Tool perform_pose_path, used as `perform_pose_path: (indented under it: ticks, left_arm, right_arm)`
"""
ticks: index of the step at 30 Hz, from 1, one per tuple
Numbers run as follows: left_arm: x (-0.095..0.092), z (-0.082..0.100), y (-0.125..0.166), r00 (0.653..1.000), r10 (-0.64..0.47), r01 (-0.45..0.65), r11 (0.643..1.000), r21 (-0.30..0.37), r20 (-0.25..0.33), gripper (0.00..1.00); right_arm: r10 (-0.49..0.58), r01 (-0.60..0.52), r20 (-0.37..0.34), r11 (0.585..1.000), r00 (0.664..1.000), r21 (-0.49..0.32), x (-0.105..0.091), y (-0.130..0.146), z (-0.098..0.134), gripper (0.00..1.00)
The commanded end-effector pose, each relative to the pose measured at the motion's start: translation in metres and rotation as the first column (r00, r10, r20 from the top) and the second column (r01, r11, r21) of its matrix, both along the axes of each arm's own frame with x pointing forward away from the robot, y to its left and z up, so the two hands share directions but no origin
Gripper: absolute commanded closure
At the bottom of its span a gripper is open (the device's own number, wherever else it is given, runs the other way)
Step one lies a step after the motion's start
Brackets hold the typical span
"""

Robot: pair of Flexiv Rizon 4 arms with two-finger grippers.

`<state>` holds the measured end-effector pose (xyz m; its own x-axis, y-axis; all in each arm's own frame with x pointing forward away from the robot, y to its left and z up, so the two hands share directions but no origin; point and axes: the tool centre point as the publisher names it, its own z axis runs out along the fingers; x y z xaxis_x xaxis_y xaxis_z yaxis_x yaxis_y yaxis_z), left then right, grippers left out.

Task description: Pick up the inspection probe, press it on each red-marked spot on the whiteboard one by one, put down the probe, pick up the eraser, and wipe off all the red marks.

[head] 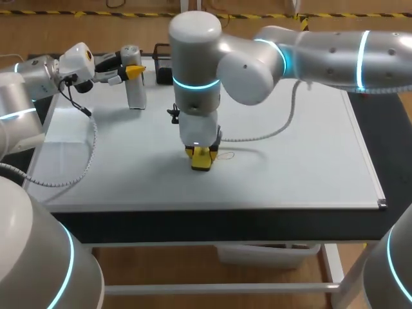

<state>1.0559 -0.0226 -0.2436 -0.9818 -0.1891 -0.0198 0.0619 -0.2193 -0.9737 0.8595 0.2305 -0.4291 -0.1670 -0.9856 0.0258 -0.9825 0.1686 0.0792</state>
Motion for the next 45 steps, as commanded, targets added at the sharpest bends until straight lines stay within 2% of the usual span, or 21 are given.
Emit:
perform_pose_path:
  ticks: [1,15,45]
  left_arm:
    - [0.001,0.000,0.000,1.000,-0.002,0.002,1.000,-0.001,0.002,1.00]
    - [0.001,0.000,0.000,1.000,-0.002,0.002,1.000,-0.001,0.002,1.00]
    - [0.001,0.000,0.000,1.000,-0.002,0.002,1.000,-0.001,0.002,1.00]
  right_arm:
    - [-0.003,0.003,0.009,1.000,1.000,0.013,-0.003,-0.011,0.002,1.00]
    - [-0.025,0.025,-0.001,1.000,1.000,0.013,-0.007,-0.026,-0.005,1.00]
    - [-0.139,0.140,0.012,0.990,0.990,-0.018,-0.009,-0.096,-0.001,1.00]
